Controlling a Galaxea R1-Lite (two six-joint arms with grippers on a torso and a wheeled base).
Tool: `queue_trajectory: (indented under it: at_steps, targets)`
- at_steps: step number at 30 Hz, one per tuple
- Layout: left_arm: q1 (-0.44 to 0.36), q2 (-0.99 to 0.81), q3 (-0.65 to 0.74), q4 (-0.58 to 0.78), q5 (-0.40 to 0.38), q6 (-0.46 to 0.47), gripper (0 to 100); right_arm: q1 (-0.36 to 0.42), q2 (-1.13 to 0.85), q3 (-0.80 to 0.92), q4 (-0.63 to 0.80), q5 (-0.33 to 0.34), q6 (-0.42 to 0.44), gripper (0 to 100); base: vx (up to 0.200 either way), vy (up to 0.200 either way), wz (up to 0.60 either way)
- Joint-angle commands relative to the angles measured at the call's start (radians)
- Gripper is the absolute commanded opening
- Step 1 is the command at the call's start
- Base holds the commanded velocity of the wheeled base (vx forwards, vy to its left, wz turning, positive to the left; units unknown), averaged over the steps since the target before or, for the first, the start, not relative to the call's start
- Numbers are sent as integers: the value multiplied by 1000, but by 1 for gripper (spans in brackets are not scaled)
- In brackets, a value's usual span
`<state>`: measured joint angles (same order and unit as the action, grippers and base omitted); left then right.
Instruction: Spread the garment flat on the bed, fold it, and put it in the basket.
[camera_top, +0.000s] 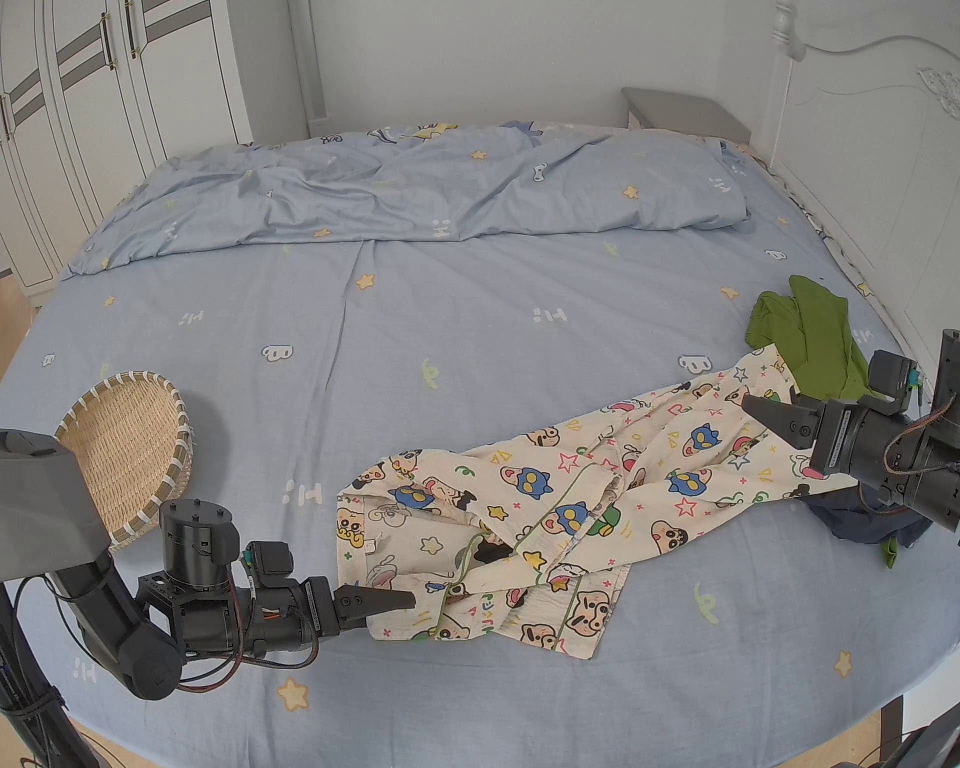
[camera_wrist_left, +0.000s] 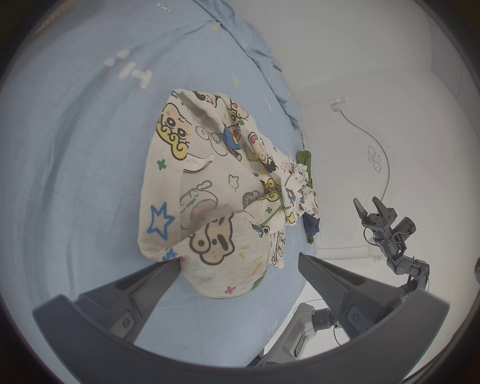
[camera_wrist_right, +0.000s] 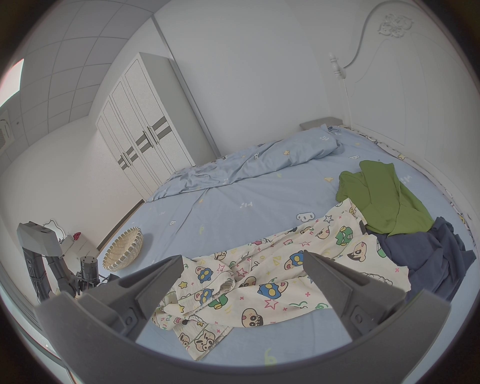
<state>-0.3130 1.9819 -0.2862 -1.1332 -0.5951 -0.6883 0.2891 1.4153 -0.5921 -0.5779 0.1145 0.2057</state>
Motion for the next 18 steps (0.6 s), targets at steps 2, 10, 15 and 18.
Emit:
queue_trajectory:
  at_steps: [2, 10, 15, 18]
  targets:
    - [8, 67, 19, -42, 1, -11, 100, 1, 2, 0, 0, -1, 0, 100, 0, 0, 0]
    - [31, 28, 47, -34, 1, -10, 100, 2, 5, 3, 0, -1, 0, 100, 0, 0, 0]
    - [48, 21, 45, -34, 1, -5, 100, 2, 5, 5, 0, -1, -2, 100, 0, 0, 0]
    - [60, 35, 36, -37, 3, 6, 100, 2, 5, 5, 0, -1, -2, 100, 0, 0, 0]
